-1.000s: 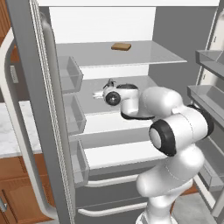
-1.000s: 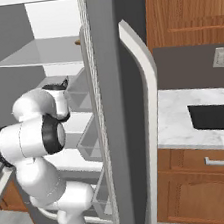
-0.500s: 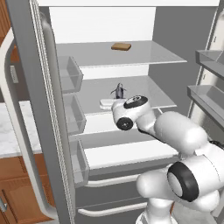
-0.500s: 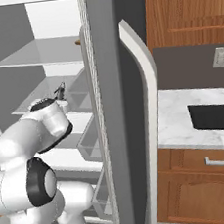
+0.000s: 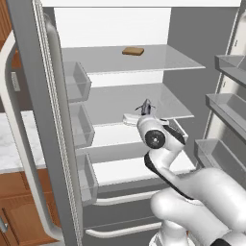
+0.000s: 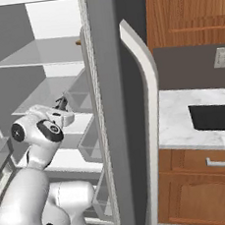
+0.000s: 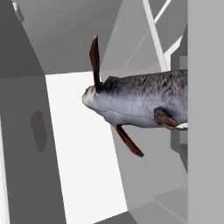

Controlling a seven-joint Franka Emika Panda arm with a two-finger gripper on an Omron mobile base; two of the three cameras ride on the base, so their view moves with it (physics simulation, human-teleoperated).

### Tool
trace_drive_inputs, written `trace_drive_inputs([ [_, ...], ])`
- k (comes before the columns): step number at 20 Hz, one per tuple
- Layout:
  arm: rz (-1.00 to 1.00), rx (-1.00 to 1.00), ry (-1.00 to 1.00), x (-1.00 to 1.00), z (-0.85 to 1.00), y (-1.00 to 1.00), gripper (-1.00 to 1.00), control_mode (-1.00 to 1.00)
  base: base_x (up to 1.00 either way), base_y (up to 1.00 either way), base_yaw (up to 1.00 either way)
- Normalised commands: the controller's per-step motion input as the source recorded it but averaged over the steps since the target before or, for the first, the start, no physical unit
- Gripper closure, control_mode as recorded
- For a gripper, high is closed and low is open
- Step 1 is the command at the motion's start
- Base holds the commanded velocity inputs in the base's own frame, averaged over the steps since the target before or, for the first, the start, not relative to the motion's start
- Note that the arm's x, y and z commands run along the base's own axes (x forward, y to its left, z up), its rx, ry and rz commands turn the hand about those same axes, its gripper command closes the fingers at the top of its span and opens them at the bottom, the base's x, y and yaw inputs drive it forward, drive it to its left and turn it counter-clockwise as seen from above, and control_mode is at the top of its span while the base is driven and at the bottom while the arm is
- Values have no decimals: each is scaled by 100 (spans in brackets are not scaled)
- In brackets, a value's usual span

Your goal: Take the fish out of the fridge, briefly rinse it in the sink, and place it on the tray next to the sink.

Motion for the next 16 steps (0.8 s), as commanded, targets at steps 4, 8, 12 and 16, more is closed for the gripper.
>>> trace_drive_inputs([
  [4, -14, 0, 11, -54, 100, 18, 100, -100, 0, 0, 0],
  [8, -12, 0, 29, -59, 100, 19, 100, -100, 0, 0, 0],
  [12, -7, 0, 52, -94, 73, 6, 100, -100, 0, 0, 0],
  [16, 0, 0, 33, -94, 2, -1, 100, -100, 0, 0, 0],
])
